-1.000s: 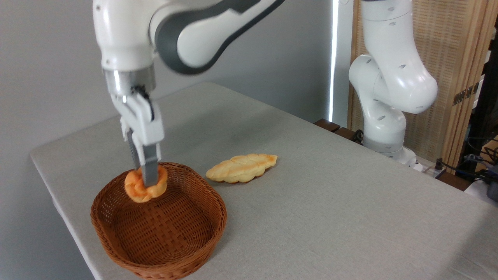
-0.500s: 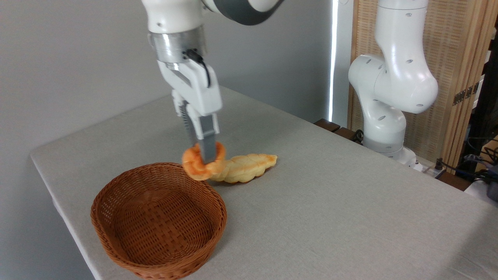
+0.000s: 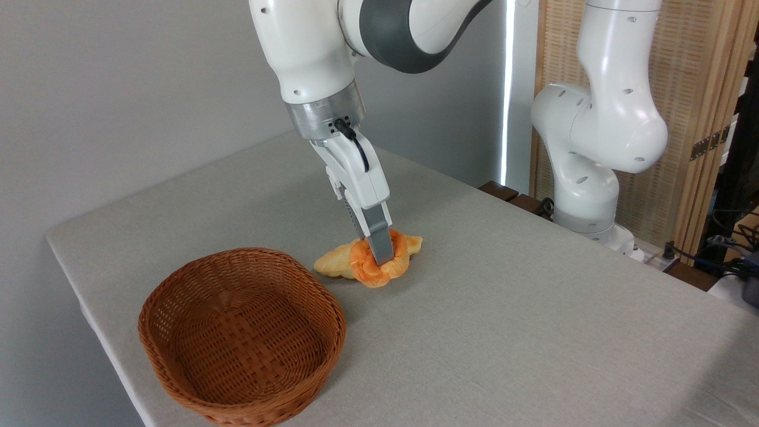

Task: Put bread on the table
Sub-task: 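Lower the bun onto the table and open the gripper to release it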

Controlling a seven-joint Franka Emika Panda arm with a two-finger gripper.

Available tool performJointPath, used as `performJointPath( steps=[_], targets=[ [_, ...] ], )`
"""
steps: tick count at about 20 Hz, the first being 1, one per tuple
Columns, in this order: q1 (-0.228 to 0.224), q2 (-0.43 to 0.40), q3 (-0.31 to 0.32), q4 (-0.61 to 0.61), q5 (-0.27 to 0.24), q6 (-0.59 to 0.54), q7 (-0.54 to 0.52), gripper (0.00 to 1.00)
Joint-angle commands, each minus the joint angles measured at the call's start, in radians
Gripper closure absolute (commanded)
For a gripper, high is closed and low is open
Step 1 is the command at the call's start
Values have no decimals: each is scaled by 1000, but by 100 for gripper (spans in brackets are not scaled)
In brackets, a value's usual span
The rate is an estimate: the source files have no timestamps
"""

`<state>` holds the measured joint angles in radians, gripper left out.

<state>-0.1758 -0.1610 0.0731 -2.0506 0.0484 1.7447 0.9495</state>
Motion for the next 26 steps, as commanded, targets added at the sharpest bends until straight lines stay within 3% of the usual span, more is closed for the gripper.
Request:
performJointPath(
  steps=[1,3,9,19,26],
  targets=[
    [-11,-22,13,-33,16,-16,52,42],
    [-11,-22,13,-33,16,-16,64,39],
    [-10,-20,13,-33,16,-16,72,14],
    [-10,-20,13,-31,17,-16,72,1],
    [-10,-20,13,-31,17,-17,72,0]
  ],
)
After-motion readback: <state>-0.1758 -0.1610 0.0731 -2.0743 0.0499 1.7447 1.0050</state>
